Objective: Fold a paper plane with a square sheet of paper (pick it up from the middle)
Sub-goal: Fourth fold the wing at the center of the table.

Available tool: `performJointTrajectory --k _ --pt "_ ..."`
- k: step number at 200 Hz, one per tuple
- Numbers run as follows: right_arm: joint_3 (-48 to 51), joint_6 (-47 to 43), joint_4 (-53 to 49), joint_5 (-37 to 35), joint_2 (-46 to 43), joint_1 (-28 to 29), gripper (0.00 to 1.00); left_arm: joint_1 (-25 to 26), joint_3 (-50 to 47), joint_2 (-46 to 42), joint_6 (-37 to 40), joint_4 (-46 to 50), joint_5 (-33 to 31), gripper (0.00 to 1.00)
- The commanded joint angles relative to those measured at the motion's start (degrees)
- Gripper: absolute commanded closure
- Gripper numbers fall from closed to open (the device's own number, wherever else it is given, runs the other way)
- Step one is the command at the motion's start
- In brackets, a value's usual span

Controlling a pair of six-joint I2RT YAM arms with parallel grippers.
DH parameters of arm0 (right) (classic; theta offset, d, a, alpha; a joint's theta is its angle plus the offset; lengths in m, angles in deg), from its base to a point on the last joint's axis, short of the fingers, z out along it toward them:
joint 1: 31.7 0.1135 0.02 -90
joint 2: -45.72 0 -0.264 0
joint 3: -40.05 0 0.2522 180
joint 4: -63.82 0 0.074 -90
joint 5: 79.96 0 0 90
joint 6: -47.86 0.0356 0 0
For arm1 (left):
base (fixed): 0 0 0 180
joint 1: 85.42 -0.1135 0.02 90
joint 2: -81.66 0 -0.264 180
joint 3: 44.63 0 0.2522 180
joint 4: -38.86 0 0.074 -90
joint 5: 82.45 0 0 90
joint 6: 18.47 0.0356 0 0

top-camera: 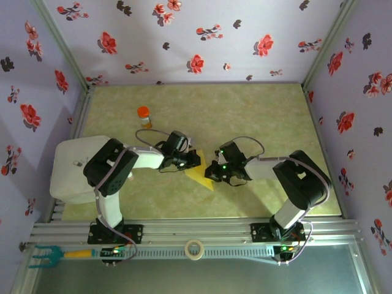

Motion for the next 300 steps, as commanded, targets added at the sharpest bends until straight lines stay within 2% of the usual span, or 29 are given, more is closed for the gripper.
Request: performJointTrajectory --k 1,30,56,77,118,174,216,262,300 --pt "4.0 3.0 1.0 -1.8 1.4 0.0 1.0 -0.4 2.2 -0.2 1.4 4.3 0.5 0.92" --pt "6.2 7.2 3.9 -3.2 0.9 0.3 1.0 0.0 3.9 -3.5 -0.9 6.2 -1.8 0.89" --pt "6.2 8.4 1.8 -5.9 -0.5 0.5 1.0 1.2 2.2 -6.1 -4.5 6.7 -5.2 0.91" --pt "6.2 8.2 0.9 -6.4 -1.2 0.5 1.0 2.0 -0.4 -6.5 -7.0 3.5 -5.2 0.92" --pt "6.2 8.2 1.2 -6.1 -0.7 0.6 1.0 4.1 -1.6 -3.5 -10.3 -4.2 -0.9 0.93" --pt "6.2 7.9 0.9 -6.1 -0.1 0.6 1.0 3.9 -1.6 1.2 -10.3 -2.5 -2.6 0.95" --pt "6.4 6.7 0.3 -6.1 0.0 0.5 1.0 -0.7 -3.4 3.8 -8.9 -5.5 -2.2 0.95" --pt "6.7 6.1 -0.2 -6.4 -0.1 0.6 1.0 -6.6 0.2 3.7 -4.7 1.4 -1.6 0.95" --pt "6.7 6.1 0.0 -6.2 0.3 0.6 1.0 -10.9 2.3 5.1 -2.2 3.2 -0.2 0.95"
